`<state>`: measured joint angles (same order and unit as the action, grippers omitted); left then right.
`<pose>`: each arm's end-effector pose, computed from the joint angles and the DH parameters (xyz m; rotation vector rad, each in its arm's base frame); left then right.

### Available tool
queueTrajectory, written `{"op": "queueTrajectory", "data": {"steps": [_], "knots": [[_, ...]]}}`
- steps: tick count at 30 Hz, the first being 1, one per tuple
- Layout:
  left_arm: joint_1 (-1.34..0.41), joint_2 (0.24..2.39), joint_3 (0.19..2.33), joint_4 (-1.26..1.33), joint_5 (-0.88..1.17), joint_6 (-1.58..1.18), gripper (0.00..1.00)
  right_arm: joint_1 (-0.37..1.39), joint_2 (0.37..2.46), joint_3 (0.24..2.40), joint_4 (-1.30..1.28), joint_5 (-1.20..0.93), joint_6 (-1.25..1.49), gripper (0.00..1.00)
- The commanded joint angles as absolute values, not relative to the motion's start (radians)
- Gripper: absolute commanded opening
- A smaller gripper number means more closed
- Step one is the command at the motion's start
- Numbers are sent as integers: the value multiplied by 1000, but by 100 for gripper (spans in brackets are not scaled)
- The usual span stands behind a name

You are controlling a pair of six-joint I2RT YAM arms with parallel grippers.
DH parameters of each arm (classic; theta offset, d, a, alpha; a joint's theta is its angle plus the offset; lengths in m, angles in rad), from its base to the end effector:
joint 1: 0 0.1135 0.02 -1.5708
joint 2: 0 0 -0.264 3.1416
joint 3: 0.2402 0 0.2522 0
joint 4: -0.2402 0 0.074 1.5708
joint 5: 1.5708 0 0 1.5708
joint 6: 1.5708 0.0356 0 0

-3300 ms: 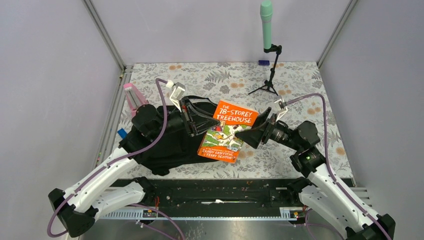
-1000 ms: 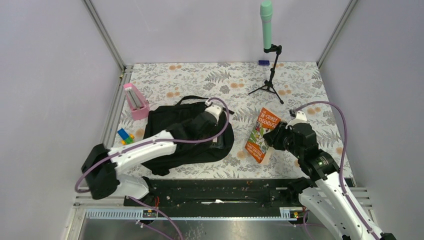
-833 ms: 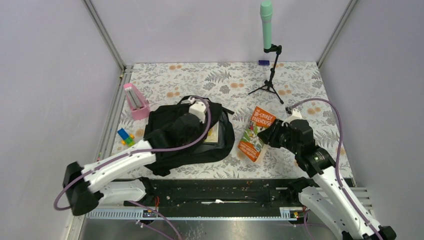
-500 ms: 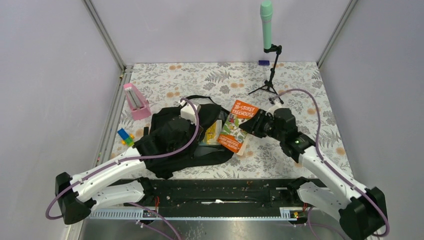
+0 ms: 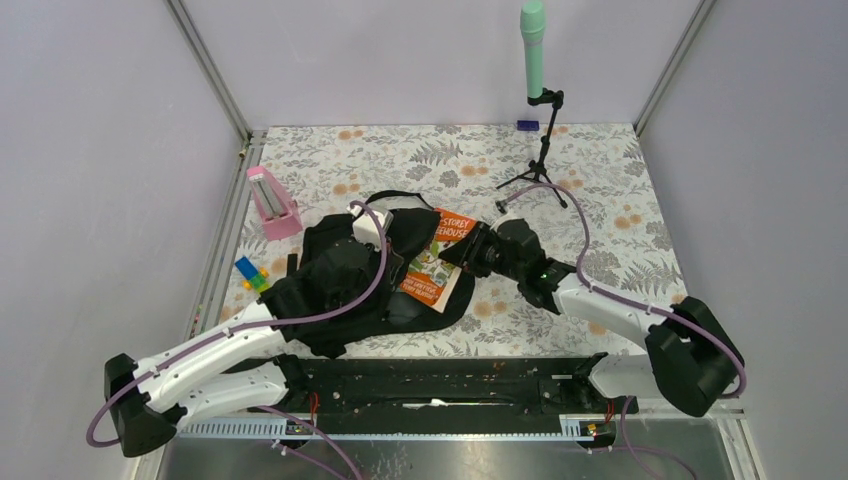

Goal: Pack the student bag
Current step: Place the book in the student bag.

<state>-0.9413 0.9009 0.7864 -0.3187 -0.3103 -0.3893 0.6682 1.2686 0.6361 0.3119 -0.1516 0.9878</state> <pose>0.1290 -0.1587 0.3068 0.3551 1.9926 -0.5469 0.2150 0.1765 0.2347 0.2200 2.0866 1.2212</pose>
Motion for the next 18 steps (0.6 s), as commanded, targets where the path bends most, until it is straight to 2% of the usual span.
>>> {"op": "queueTrajectory", "data": {"steps": [1, 8, 18], "knots": [[-938, 856, 792, -176, -272, -408, 0, 740, 1324, 651, 472, -106, 1081, 0], [-915, 853, 780, -161, -243, -414, 0, 844, 1451, 656, 518, -83, 1133, 0], [-891, 837, 754, -127, -143, -402, 0, 856, 1678, 770, 561, -16, 1176, 0]]}}
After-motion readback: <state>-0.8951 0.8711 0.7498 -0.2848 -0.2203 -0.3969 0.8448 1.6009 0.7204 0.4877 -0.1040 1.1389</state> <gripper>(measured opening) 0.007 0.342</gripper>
